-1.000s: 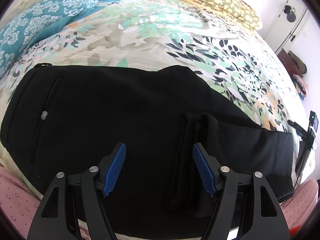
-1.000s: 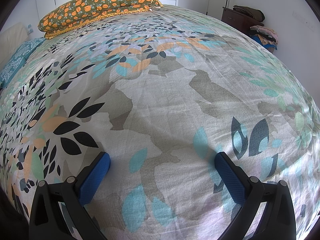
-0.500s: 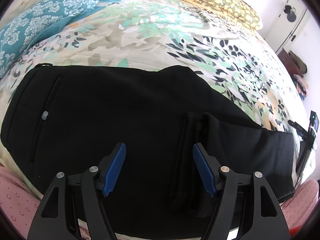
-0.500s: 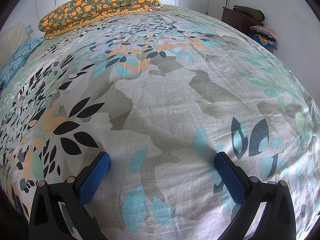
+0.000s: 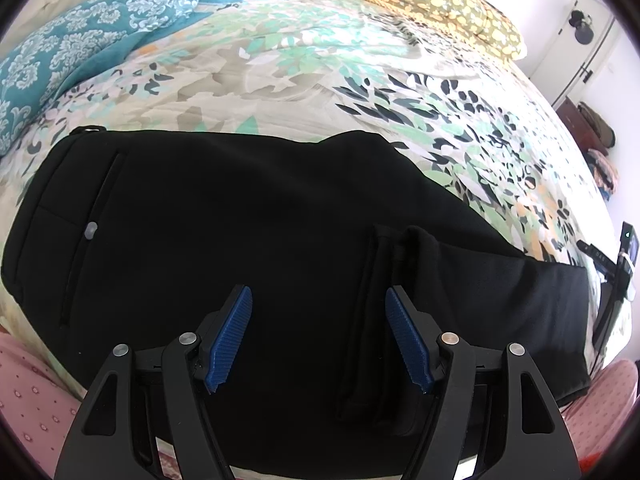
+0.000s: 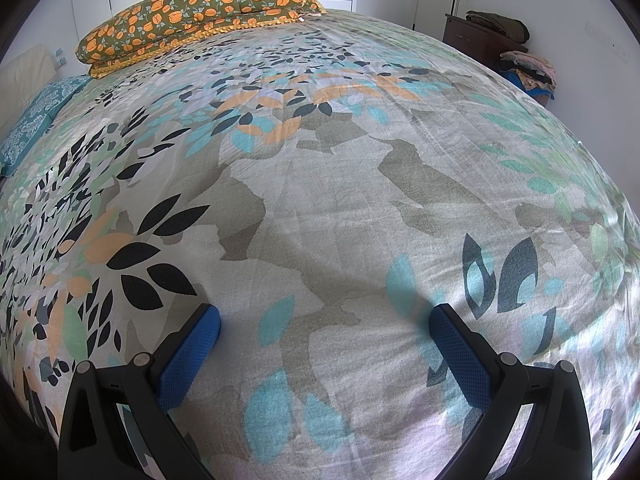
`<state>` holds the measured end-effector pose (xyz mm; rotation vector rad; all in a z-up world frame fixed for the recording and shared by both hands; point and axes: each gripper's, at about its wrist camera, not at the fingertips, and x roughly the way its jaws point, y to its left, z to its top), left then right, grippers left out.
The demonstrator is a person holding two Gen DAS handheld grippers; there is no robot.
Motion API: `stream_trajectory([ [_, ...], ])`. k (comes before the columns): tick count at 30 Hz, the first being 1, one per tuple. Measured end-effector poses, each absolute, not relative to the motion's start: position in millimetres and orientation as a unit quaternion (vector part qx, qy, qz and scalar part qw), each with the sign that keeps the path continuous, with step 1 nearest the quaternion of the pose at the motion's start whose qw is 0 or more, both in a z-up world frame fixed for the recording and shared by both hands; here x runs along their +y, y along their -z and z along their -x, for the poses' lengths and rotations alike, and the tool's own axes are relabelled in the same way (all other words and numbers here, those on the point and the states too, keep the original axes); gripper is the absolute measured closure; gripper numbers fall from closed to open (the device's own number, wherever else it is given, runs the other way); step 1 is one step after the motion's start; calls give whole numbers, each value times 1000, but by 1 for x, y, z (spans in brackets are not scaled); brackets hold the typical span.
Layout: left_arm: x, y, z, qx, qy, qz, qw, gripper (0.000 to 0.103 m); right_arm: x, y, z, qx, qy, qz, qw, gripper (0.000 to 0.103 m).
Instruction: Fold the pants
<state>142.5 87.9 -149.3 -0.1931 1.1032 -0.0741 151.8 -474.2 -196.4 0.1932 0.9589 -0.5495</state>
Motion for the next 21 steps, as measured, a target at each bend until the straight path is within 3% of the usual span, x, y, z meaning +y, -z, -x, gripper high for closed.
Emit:
stream_trajectory([
  [14,91,148,-144,526,34,101,844,31,-474,197,-152,452,260,-93,848,0],
  [21,132,141,-145,530,11,153,834,31,-474,198,-152,452,260,-94,848,0],
])
